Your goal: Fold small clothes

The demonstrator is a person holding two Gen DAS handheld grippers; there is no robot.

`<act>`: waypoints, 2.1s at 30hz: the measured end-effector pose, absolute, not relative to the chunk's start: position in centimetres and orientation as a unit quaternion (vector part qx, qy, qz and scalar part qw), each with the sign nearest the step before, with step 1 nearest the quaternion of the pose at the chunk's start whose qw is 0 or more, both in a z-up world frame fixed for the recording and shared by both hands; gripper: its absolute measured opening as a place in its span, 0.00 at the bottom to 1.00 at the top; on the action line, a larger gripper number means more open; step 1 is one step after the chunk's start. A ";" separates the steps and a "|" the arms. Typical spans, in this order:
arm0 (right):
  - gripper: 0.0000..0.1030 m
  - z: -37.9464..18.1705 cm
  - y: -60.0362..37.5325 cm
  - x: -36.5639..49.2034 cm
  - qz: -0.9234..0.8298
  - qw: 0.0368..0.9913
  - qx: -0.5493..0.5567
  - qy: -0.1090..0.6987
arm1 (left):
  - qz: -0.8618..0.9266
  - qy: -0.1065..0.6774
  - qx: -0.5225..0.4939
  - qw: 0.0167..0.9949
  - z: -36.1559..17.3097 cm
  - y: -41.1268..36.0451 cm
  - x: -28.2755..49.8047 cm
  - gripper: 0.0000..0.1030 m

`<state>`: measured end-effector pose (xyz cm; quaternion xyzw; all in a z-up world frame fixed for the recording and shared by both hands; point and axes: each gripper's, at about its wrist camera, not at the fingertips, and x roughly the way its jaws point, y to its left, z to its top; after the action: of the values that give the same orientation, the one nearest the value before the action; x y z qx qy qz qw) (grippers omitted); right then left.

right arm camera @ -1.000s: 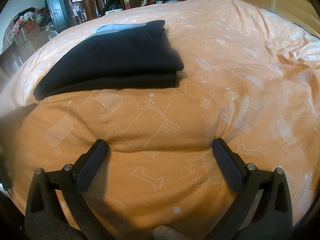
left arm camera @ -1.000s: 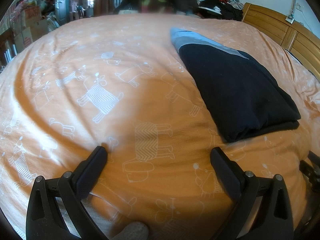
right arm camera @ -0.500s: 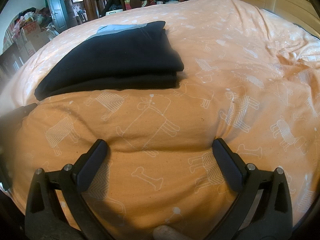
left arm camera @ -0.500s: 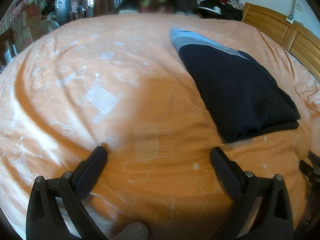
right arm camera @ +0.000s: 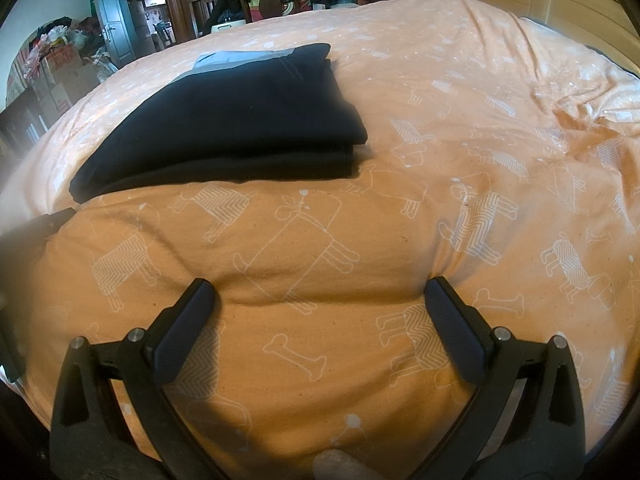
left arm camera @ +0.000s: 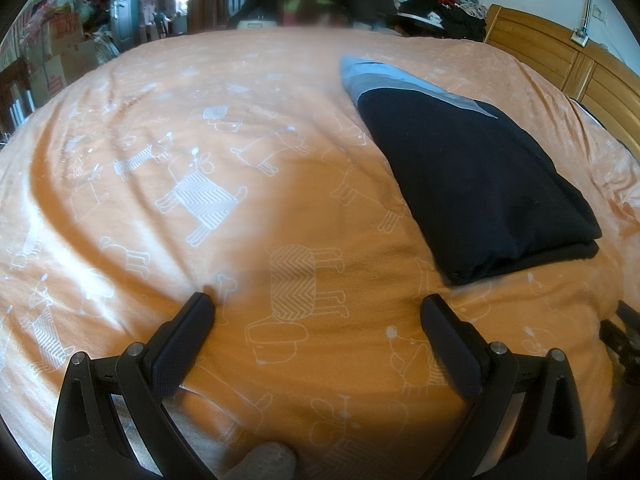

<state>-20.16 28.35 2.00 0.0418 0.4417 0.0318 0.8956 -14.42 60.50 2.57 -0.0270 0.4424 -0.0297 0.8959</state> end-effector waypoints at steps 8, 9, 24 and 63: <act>1.00 2.4 28.6 -19.4 0.029 0.884 0.039 0.464 | -0.021 0.453 -0.025 0.891 3.0 60.3 -14.1 1.00; 1.00 2.4 28.7 -19.3 0.028 0.884 0.037 0.465 | -0.019 0.451 -0.026 0.892 3.0 60.2 -14.1 1.00; 1.00 1.7 29.0 -19.6 0.029 0.897 0.022 0.441 | -0.020 0.446 -0.030 0.894 2.6 60.5 -14.1 1.00; 1.00 1.6 29.1 -20.0 0.032 0.900 0.019 0.435 | -0.021 0.442 -0.034 0.896 2.5 60.3 -14.4 1.00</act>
<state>-19.99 29.07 1.62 0.0192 0.4348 0.0319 0.8997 -14.38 60.29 2.45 -0.0342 0.4422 -0.0206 0.8960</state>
